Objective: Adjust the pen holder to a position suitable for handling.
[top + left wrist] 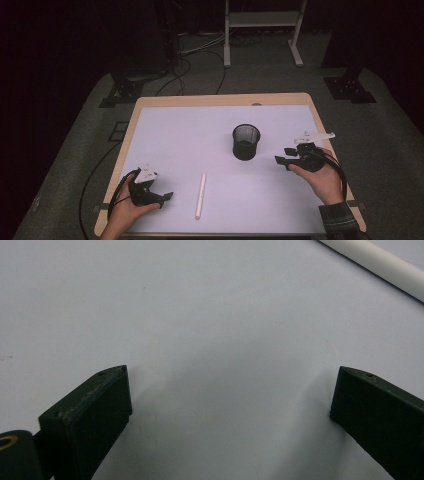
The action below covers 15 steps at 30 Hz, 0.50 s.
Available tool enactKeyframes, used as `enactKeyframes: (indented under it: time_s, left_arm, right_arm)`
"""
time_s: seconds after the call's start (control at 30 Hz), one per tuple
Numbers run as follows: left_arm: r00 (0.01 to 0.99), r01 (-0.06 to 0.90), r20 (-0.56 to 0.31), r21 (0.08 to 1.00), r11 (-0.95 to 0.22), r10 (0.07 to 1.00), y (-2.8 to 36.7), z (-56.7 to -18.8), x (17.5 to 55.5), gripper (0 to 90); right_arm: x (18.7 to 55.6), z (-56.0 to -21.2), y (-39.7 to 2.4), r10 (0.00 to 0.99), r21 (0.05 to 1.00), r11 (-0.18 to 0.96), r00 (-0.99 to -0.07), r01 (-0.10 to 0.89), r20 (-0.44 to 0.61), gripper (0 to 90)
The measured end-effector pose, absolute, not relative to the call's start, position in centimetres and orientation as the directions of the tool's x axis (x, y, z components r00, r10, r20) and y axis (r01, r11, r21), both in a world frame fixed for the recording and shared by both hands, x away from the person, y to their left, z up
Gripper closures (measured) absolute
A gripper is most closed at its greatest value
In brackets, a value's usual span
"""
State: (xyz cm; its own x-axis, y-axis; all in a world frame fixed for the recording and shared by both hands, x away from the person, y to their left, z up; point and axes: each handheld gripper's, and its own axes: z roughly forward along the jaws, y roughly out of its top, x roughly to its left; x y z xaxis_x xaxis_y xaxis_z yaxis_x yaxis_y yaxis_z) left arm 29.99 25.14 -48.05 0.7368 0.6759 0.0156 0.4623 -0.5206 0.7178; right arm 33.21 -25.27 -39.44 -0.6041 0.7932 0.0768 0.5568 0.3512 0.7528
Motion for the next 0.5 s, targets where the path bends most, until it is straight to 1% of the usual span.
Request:
enactKeyframes:
  time_s: [0.5]
  left_arm:
    - [0.737, 0.465, 0.013, 0.717, -0.52, 0.676, 25.1, -48.0, 30.0, 2.3]
  right_arm:
    - [35.8, -37.3, -23.5, 0.777, 0.755, 0.366, -0.625, 0.544, 0.074, 49.8]
